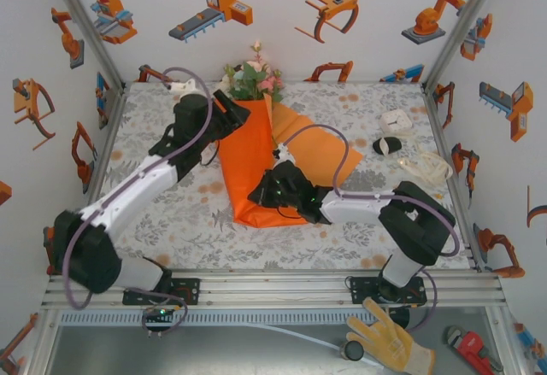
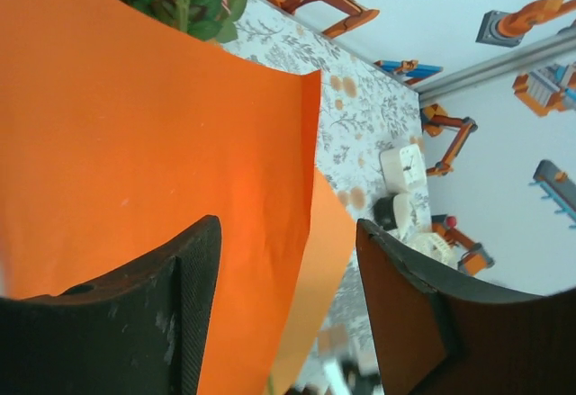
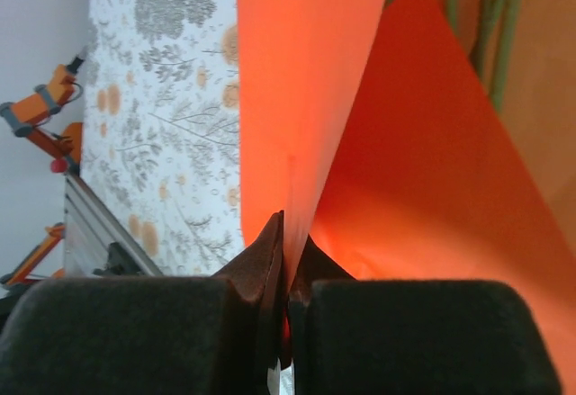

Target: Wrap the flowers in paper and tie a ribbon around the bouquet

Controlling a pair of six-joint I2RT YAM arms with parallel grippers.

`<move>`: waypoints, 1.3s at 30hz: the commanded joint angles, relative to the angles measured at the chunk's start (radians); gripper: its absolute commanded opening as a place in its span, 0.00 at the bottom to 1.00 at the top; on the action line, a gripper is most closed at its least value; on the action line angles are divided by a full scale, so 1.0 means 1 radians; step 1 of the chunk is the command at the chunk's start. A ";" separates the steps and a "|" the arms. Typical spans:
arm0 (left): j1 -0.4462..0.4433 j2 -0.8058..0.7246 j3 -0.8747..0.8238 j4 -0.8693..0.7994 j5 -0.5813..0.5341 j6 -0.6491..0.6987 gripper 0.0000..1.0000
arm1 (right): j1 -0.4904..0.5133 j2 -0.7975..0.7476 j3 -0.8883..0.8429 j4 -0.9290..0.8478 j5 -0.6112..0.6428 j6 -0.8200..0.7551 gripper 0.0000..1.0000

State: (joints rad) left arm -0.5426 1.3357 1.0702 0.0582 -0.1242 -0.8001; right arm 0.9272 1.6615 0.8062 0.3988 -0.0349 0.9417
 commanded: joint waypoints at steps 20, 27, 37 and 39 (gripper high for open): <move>-0.186 -0.144 -0.523 -0.135 -0.009 -0.003 0.40 | -0.045 0.119 0.018 -0.004 -0.020 -0.026 0.18; -0.199 -0.151 -0.624 -0.148 0.044 -0.070 0.35 | -0.044 0.130 0.039 -0.012 -0.024 -0.020 0.28; -0.198 -0.130 -0.664 -0.195 0.038 -0.109 0.34 | -0.044 0.017 0.032 -0.051 -0.052 -0.015 0.43; -0.199 -0.139 -0.661 -0.202 0.029 -0.107 0.34 | -0.044 -0.061 0.016 -0.113 0.008 -0.013 0.46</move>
State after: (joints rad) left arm -0.7372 1.1942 0.4419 -0.0639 -0.0895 -0.8944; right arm 0.8848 1.7176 0.8276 0.3466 -0.0841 0.9207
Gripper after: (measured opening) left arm 0.340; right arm 0.451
